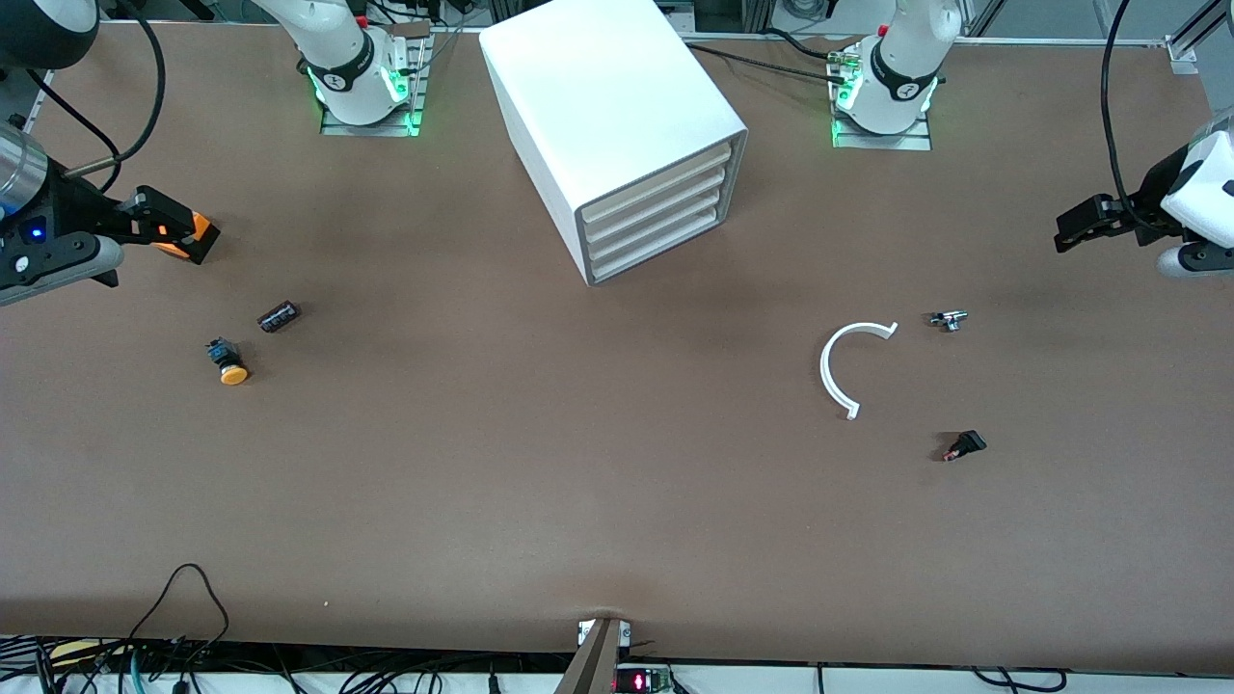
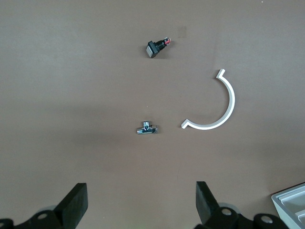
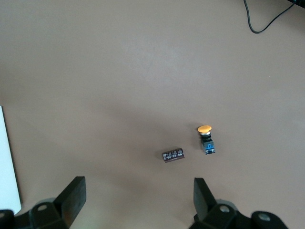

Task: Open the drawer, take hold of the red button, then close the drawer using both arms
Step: 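Move the left gripper toward the white cabinet's top drawer handle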

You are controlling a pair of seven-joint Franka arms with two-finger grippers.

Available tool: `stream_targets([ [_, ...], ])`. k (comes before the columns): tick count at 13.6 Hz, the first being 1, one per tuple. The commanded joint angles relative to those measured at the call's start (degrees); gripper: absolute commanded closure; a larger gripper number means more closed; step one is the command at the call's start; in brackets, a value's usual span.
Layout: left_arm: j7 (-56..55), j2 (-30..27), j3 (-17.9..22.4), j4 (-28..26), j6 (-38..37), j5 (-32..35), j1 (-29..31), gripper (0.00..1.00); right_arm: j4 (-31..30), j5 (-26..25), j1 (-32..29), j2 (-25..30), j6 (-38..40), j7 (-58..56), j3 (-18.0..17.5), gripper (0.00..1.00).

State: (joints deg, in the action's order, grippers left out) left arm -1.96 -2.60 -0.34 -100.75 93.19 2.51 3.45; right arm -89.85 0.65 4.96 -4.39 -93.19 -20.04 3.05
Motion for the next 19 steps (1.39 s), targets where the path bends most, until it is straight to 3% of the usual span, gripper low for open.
stream_targets([
  [1, 0.90, -1.00, -0.01, -1.20, 0.33, 0.93, -0.47, 0.00, 1.17, 0.23, -0.48, -0.36, 0.90, 0.88, -0.59, 0.00],
  [7, 0.73, 1.19, -2.12, -1.03, -1.69, 0.13, -0.64, 0.00, 1.17, 0.23, -0.48, -0.36, 0.90, 0.88, -0.59, 0.00],
  [10, 1.25, 4.26, -3.87, -0.85, -3.45, -5.65, -0.64, 0.00, 1.17, 0.23, -0.48, -0.36, 0.90, 0.88, -0.59, 0.00],
  [14, 9.94, 11.46, -4.94, -0.85, -5.21, -16.18, -0.64, 0.00, 1.17, 0.23, -0.48, -0.36, 0.90, 0.88, -0.59, 0.00],
  [19, 10.57, 17.97, -7.92, -0.85, -5.65, -26.47, -0.73, 0.00, 1.17, 0.23, -0.48, -0.36, 0.90, 0.88, -0.59, 0.00],
])
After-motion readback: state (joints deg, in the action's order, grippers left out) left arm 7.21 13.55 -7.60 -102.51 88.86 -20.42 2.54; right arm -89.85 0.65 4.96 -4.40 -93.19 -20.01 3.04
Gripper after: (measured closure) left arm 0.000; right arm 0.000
